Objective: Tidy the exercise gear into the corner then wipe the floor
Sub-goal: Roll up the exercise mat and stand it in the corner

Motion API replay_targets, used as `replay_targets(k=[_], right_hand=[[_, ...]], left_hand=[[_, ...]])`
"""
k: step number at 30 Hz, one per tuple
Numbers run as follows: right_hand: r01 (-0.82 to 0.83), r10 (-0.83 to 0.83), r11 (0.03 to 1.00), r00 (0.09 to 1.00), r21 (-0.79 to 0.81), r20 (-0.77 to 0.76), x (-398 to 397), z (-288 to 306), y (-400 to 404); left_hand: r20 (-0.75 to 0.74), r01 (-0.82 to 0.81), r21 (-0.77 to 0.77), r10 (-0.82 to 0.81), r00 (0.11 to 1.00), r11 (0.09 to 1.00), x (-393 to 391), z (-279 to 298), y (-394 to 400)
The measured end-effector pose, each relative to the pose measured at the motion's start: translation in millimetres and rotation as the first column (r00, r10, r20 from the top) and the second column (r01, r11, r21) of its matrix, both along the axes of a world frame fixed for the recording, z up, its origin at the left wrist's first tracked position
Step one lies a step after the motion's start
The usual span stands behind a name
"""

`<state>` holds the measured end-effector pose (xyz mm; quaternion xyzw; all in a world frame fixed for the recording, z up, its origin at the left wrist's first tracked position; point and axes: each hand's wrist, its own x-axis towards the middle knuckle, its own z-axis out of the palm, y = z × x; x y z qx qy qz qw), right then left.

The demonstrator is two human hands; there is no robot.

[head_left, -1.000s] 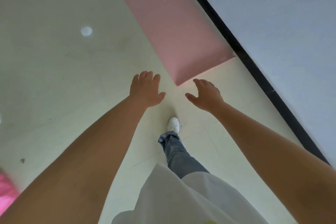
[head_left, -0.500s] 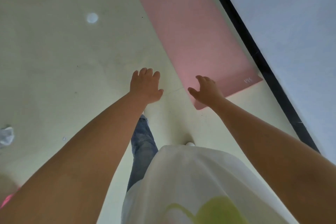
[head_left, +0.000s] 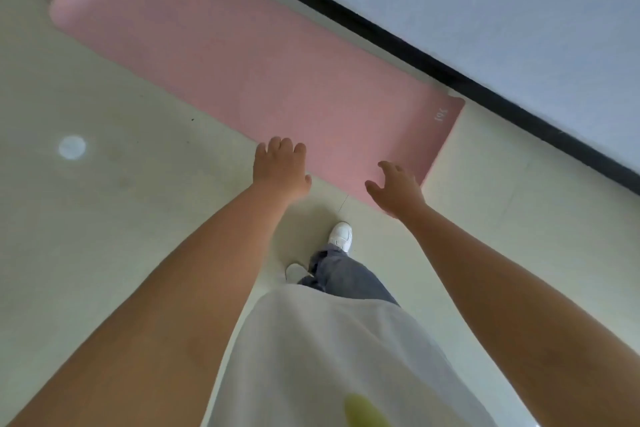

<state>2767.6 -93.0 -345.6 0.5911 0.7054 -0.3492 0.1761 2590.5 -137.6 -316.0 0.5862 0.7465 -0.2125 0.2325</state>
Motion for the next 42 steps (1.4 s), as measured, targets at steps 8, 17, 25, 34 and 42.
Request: replay_targets(k=[8,17,25,34,42], right_hand=[[0.333,-0.330,0.940,0.942,-0.068,0.055,-1,-51,65],[0.637,-0.624,0.762,0.770,-0.113,0.132,6,-121,90],[0.817,-0.797,0.571,0.576,-0.082,0.184,1,-224,77],[0.798,-0.777,0.600,0.598,-0.054,0.196,2,-400,80],[0.769,-0.770,0.615,0.537,0.174,0.346,63,-536,110]], left_hand=[[0.015,0.322,-0.045,-0.322,0.947,0.946,-8,-43,111],[0.020,0.572,-0.162,-0.577,0.817,0.804,-18,-118,191],[0.058,0.762,-0.107,-0.761,0.646,0.638,-3,-222,237],[0.047,0.785,-0.160,-0.790,0.612,0.599,19,-428,238],[0.053,0.863,-0.053,-0.861,0.505,0.503,65,-590,246]])
